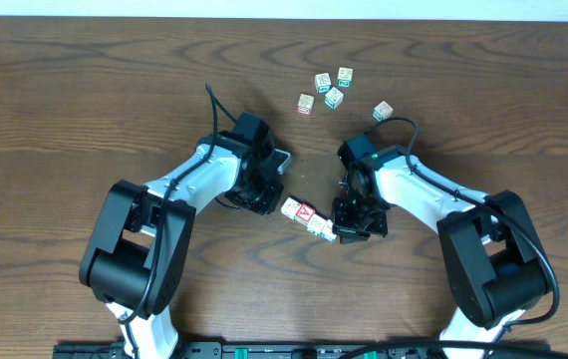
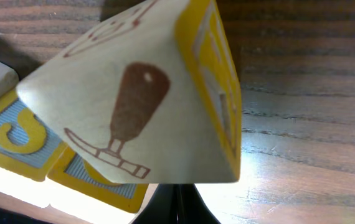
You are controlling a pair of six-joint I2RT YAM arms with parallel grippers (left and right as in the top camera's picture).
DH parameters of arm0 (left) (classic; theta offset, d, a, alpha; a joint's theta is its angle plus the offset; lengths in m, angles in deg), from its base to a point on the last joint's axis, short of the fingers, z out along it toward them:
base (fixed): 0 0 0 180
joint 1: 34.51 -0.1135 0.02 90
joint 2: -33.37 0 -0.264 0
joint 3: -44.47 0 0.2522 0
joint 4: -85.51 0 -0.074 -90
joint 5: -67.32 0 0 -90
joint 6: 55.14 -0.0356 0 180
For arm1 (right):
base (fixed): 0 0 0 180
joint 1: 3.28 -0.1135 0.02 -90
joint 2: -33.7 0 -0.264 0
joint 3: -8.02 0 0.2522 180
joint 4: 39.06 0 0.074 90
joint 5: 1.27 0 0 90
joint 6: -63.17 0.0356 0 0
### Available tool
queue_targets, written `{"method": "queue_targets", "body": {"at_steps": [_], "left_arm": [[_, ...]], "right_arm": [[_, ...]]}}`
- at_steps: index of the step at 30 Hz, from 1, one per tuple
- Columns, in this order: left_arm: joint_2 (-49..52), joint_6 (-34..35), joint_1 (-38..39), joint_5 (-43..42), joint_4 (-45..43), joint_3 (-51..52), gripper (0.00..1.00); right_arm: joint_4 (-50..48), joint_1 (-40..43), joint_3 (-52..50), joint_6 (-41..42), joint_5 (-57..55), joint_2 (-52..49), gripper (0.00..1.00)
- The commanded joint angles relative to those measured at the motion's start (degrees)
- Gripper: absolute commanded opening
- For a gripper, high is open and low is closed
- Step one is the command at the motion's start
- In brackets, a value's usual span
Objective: Lift 5 blocks
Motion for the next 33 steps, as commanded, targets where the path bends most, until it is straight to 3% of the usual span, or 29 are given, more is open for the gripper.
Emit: {"method": "queue_targets", "body": {"at_steps": [1, 33], "left_arm": [[0.9, -1.2, 0.0, -0.8, 0.4, 0.9, 0.08], [0.9, -3.5, 3.1, -0.9, 2.8, 0.9, 0.07]], "right_arm": [[-3.2, -1.5, -3.8, 1.0, -8.0, -5.2, 0.01], [-11.5, -0.9, -3.8, 1.4, -5.5, -5.2, 0.01]]}}
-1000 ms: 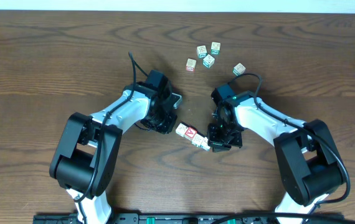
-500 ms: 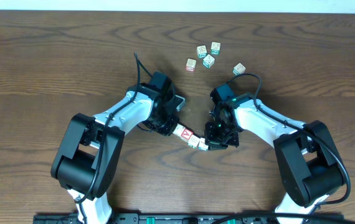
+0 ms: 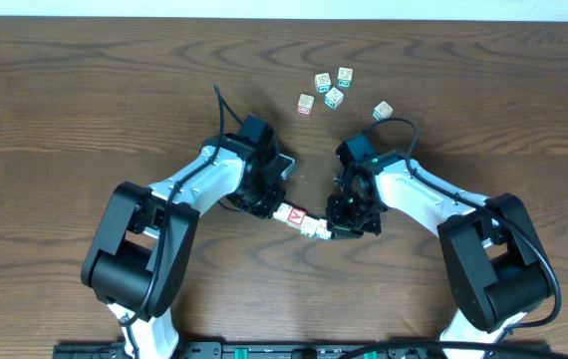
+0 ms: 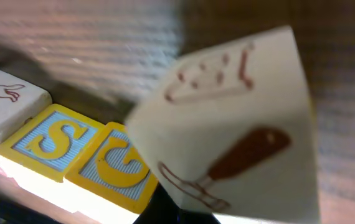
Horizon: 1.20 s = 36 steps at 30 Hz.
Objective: Lift 5 blocks
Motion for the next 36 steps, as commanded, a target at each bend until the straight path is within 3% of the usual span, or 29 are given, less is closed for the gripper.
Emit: {"method": "queue_targets", "body": {"at_steps": [1, 16, 26, 36], "left_arm": [[1.0, -1.4, 1.4, -2.5, 0.8, 0.9, 0.07], [1.0, -0.9, 1.8, -2.6, 1.6, 0.9, 0.07], [1.0, -0.1, 1.9, -2.6, 1.6, 0.9, 0.08], [1.0, -0.1, 1.9, -1.9, 1.1, 0.9, 0.14]], "right_arm": [[-4.7, -0.2, -2.4, 0.3, -9.0, -5.8, 0.01], [-6.8, 1.9, -2.4, -8.2, -13.1, -5.8, 0.01], [-9.6, 2.2, -2.4, -8.6, -13.5, -5.8, 0.01], [-6.0, 2.2, -2.4, -9.2, -15.5, -5.8, 0.01]]}}
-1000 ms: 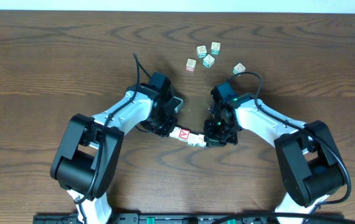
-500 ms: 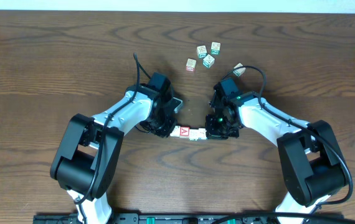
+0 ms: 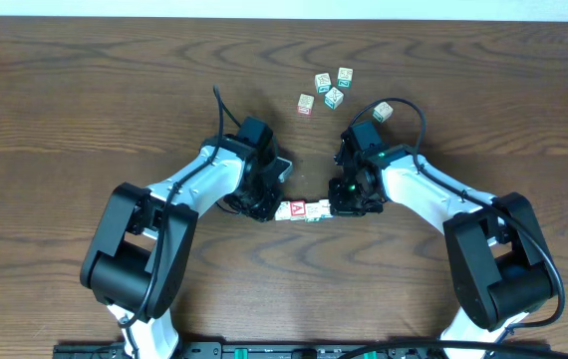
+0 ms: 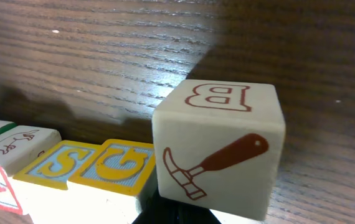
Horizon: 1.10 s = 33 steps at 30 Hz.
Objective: Lift 5 blocks
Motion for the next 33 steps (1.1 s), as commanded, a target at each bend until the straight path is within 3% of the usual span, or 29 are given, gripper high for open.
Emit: {"method": "queue_targets", "body": {"at_steps": [1, 4, 6, 11, 24, 33], "left_arm": [[1.3, -0.6, 1.9, -1.9, -0.7, 0.9, 0.15], [1.3, -0.5, 1.9, 0.5, -0.7, 0.9, 0.17], [1.3, -0.6, 1.9, 1.5, -0.6, 0.9, 0.25], [1.3, -0.6, 1.9, 6.4, -0.3, 0.9, 0.32], [1.3, -0.6, 1.9, 11.3, -0.1, 0.9, 0.36], [1.3, -0.5, 1.9, 13.8, 0.0, 0.9, 0.5]], "right_arm": [[1.3, 0.1, -3.6, -0.7, -9.4, -6.0, 0.01], [1.7, 0.1, -3.6, -0.7, -9.8, -6.0, 0.01], [2.1, 0.1, -3.6, -0.7, -10.5, -6.0, 0.01], [2.2, 0.1, -3.6, -0.7, -10.5, -6.0, 0.01], [2.1, 0.1, -3.6, -1.2, -11.4, -6.0, 0.01], [2.2, 0.1, -3.6, -1.2, -11.6, -6.0, 0.03]]}}
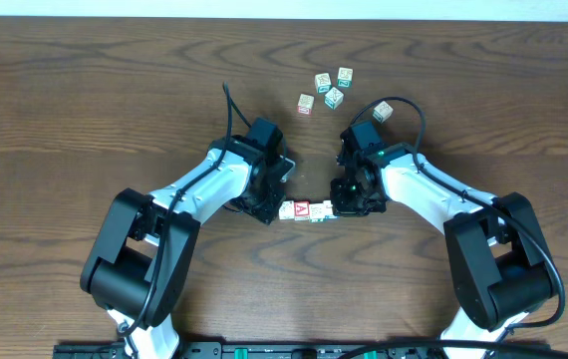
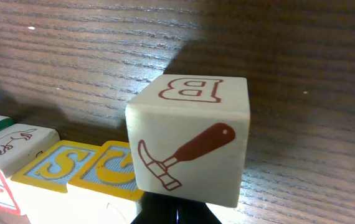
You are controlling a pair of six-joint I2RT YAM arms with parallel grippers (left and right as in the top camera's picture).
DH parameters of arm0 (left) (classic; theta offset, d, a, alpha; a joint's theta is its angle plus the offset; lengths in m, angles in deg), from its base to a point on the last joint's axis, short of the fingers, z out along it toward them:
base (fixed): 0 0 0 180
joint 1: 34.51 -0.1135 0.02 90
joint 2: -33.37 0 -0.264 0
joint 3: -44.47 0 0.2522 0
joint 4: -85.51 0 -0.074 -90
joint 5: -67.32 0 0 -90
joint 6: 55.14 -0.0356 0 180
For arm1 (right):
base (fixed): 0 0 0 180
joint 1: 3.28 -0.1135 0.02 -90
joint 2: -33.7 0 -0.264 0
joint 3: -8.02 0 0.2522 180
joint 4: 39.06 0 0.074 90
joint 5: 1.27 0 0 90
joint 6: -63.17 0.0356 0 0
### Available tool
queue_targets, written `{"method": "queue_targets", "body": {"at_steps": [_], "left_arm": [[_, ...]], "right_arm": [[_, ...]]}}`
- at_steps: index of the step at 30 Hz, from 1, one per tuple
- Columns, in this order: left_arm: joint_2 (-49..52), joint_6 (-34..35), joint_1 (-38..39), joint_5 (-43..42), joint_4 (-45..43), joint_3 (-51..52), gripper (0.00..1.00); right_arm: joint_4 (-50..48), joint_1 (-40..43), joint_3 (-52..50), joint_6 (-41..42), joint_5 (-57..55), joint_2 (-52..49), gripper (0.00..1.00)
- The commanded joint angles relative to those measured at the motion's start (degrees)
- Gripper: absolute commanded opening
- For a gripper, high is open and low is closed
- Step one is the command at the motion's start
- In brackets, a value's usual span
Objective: Lift 5 blocks
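A short row of blocks (image 1: 309, 210) lies level between my two grippers at mid table. My left gripper (image 1: 271, 206) meets its left end, the fingers reading as one dark tip. At the right end is my right gripper (image 1: 342, 206). In the right wrist view its fingers are shut together at the bottom edge, under a cream block with a red hammer and a B (image 2: 190, 146). Left of that block run two yellow letter blocks (image 2: 81, 165), a white block with a line drawing (image 2: 17, 142) and a red-lettered block. I cannot tell whether the row touches the table.
Several loose blocks lie at the back: a cluster (image 1: 326, 90) and a single one (image 1: 383, 111) near the right arm's cable. The wooden table (image 1: 85, 90) stretches bare to the left and right. Both arms bend inward from the front edge.
Very little. The left arm has shifted slightly right, and the hammer block sits a bit further left in the right wrist view, covering more of the nearer yellow block.
The row first lay slanted toward the lower right, the hammer block tipped on an edge against my right gripper. Then it lay further left, its left end at my left gripper. Later it was level between both grippers with the hammer block squared up, as now.
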Motion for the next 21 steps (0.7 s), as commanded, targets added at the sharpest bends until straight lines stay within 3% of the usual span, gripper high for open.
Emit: {"method": "queue_targets", "body": {"at_steps": [1, 9, 21], "left_arm": [[2.5, -0.5, -0.3, 4.4, 0.0, 1.3, 0.5], [2.6, 3.9, -0.3, 12.1, 0.1, 1.3, 0.51], [2.6, 4.0, -0.3, 12.5, -0.9, 1.3, 0.5]], "right_arm": [[0.5, 0.2, -4.0, -0.7, -9.0, -5.9, 0.02], [3.3, 0.2, -4.0, 3.9, -13.8, -5.9, 0.01], [7.9, 1.6, -4.0, 11.8, -21.0, -5.9, 0.01]]}}
